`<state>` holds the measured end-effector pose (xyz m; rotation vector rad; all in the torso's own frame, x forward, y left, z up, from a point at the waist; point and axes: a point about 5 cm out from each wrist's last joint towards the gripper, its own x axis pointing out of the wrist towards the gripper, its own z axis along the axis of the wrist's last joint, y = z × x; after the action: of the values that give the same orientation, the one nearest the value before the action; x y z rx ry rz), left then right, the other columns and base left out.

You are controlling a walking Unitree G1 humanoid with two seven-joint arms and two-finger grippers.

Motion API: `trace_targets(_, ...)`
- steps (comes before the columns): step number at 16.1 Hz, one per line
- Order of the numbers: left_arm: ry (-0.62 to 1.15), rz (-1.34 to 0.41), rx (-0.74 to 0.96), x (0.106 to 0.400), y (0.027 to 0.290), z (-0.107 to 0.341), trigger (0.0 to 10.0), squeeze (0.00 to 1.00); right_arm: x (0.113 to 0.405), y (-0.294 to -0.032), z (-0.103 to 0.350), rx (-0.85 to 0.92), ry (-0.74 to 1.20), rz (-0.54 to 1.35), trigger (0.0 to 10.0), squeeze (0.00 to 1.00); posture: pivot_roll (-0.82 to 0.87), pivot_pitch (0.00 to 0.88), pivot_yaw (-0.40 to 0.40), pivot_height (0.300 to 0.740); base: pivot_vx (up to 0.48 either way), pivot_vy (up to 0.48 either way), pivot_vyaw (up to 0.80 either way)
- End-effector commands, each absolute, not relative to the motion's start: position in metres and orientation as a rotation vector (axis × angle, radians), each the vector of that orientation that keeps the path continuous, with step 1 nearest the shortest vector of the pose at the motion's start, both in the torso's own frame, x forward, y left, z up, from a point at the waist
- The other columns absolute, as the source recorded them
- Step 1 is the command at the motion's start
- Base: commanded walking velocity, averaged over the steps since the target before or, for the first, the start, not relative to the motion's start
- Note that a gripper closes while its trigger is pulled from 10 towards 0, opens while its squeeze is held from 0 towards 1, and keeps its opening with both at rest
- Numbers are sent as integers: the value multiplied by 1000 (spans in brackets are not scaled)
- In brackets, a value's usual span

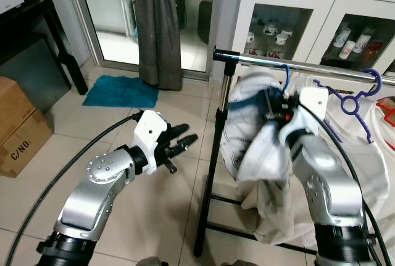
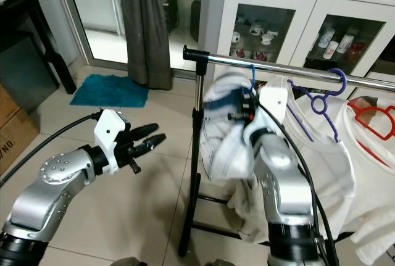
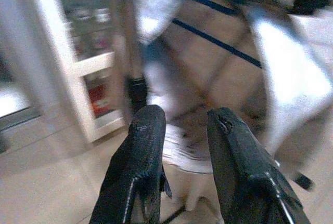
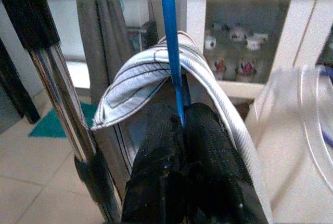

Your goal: Hang hanger

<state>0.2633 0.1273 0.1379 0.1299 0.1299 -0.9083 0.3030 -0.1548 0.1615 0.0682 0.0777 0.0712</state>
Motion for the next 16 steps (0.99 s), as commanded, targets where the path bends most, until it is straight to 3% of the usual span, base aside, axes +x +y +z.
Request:
trace_targets(1,120,-962,131,259,121,142,10000,0,307,-150,182,61,-1,94,10000,0,76,0,-47,740,0,0,0)
trace_targets(6,109,-1003,138,259,117,146,10000,0,315,-151,183,53,23,58,10000,0,76,0,-49,740,0,0,0)
trace_targets(9,122,-1070,152,258,111,151,10000,0,346,-144,168,60,280,18,10000,0,77,0,-50,740,0,0,0)
trace_targets(16,150,-1072,186,257,116,150,10000,0,360,-135,161,56,390,46,10000,0,84,0,-51,740,0,0,0)
